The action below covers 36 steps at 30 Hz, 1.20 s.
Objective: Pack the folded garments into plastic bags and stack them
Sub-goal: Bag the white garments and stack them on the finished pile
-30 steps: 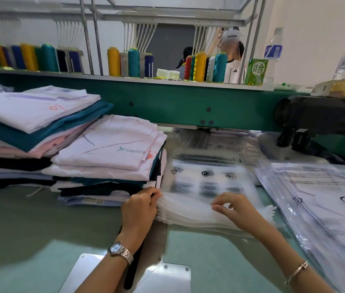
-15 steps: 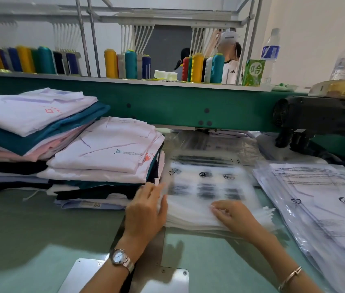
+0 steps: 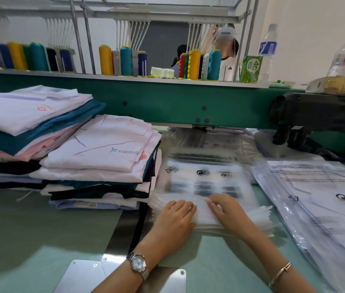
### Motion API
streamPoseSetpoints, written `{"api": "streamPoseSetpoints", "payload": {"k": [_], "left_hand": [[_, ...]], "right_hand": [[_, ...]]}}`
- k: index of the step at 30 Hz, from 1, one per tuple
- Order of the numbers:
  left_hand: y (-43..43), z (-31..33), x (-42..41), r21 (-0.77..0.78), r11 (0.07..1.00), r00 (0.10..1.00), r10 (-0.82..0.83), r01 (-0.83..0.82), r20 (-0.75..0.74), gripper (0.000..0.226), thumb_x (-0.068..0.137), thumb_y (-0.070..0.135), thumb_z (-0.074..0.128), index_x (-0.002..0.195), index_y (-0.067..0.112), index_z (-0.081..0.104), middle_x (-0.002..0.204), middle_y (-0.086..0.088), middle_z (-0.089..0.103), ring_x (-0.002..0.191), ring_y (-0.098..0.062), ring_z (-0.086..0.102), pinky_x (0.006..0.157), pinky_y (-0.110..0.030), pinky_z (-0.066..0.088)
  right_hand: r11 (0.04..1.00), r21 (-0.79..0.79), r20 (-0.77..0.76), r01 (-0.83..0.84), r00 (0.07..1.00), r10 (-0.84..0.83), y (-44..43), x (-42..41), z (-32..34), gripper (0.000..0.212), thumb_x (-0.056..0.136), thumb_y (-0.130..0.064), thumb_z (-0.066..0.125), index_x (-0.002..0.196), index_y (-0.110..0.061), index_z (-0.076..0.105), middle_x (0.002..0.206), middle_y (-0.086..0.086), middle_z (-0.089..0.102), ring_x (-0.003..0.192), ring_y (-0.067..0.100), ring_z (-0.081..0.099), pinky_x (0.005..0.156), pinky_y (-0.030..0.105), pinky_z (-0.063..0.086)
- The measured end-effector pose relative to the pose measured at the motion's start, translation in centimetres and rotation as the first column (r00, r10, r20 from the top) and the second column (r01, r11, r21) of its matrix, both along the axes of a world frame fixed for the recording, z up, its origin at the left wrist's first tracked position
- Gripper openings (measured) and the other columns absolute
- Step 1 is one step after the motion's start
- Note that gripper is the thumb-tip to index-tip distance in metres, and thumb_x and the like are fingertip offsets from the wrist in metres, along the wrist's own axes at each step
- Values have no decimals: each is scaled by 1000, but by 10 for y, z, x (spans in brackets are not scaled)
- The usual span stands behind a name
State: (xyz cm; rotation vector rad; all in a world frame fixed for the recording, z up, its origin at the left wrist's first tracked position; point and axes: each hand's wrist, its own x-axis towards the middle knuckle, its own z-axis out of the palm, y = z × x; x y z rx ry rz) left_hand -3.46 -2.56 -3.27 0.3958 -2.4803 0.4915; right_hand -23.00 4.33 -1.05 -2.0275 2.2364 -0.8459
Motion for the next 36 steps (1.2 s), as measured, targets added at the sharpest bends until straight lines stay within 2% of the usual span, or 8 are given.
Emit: {"api": "streamPoseSetpoints", "payload": {"k": [7,13,17,20,25,29,32,36], "left_hand": [[5,3,2,64,986,987,148,-152,61,35,70,46,81,102,32,75,111,-4,72,103,-21,69,88,-35,56],[2,3,2,62,983,983,171,-175,66,39,65,49,85,101,37,76,104,1,75,96,-17,72,82,-31,58],[3,2,1,79,981,984,173,-177,51,39,65,46,86,102,36,76,105,-1,75,96,-18,72,80,-31,58],[4,-1,4,107,980,986,165,-166,19,38,80,43,75,116,32,71,120,-5,70,109,-21,67,90,-36,55],[7,7,11,168,985,995,-14,30,-97,32,95,30,57,124,20,65,131,-3,63,119,-20,60,101,-34,47],[9,28,21,97,981,915,-121,170,-385,24,94,11,58,115,15,69,120,2,66,110,-16,62,93,-34,48],[3,47,36,27,994,824,-71,104,-562,26,90,2,61,113,11,70,122,-1,65,116,-17,60,97,-33,45],[-20,76,63,172,983,830,153,-70,-537,30,92,13,63,122,12,64,135,-2,58,130,-18,50,108,-34,39]], "right_hand": [[915,-382,232,134,972,-45,-4,19,22,31,99,-14,51,127,-6,62,127,2,63,118,8,55,100,10,35],[823,-558,171,106,985,-11,0,29,10,38,95,-9,53,134,-5,55,140,8,53,133,17,47,110,31,39],[837,-545,61,51,998,-21,-1,28,0,41,92,-1,57,133,-4,55,141,11,51,133,23,46,108,47,40],[859,-511,1,23,1000,-26,3,25,-6,39,89,4,61,128,-2,60,136,12,56,130,26,50,102,57,42],[896,-442,-4,31,999,-36,9,25,-11,37,88,5,63,124,-4,64,129,10,61,123,26,56,99,51,46],[930,-362,43,58,998,-45,11,25,-11,32,91,-1,60,122,-6,65,127,8,63,123,25,57,102,43,45],[944,-322,48,73,997,-61,12,28,-10,27,93,-6,58,119,-7,67,121,6,67,116,25,61,98,34,46],[957,-273,44,94,995,-85,16,29,-11,25,95,-11,57,118,-11,68,118,1,69,107,26,64,92,33,47]]}}
